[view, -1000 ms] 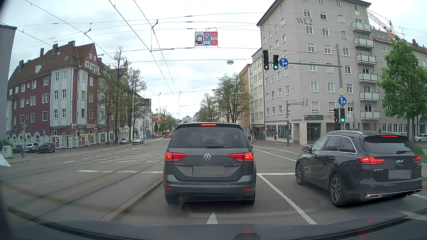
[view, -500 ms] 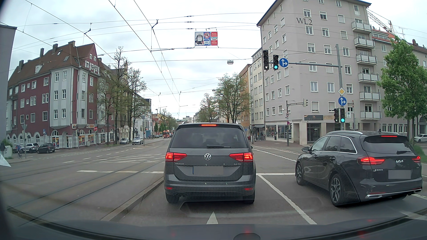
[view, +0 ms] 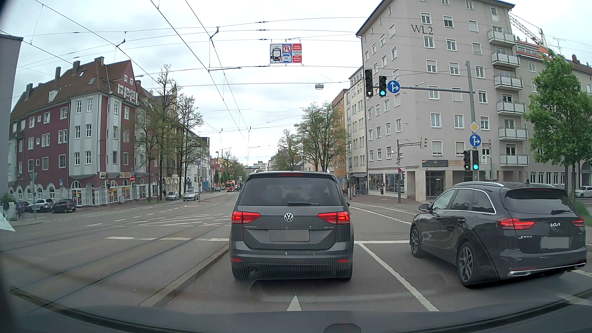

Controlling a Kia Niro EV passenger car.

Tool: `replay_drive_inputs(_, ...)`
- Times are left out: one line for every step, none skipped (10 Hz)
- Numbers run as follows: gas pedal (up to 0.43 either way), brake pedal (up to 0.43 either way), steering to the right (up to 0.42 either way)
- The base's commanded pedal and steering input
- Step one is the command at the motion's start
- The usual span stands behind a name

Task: Follow the waypoints while adhering to traffic rules and regulations

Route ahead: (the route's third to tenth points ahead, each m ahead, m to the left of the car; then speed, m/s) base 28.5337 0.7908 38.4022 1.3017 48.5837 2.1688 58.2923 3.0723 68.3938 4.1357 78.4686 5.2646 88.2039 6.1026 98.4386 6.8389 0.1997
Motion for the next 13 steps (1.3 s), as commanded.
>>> replay_drive_inputs(0.000, 0.000, -0.005)
replay_drive_inputs(0.000, 0.000, -0.005)
replay_drive_inputs(0.000, 0.000, -0.005)
replay_drive_inputs(0.000, 0.000, -0.005)
replay_drive_inputs(0.130, 0.000, -0.005)
replay_drive_inputs(0.157, 0.000, -0.005)
replay_drive_inputs(0.157, 0.000, -0.005)
replay_drive_inputs(0.169, 0.000, -0.005)
replay_drive_inputs(0.169, 0.000, -0.005)
replay_drive_inputs(0.169, 0.000, -0.005)
replay_drive_inputs(0.177, 0.000, -0.005)
replay_drive_inputs(0.228, 0.000, -0.005)
replay_drive_inputs(0.260, 0.000, -0.005)
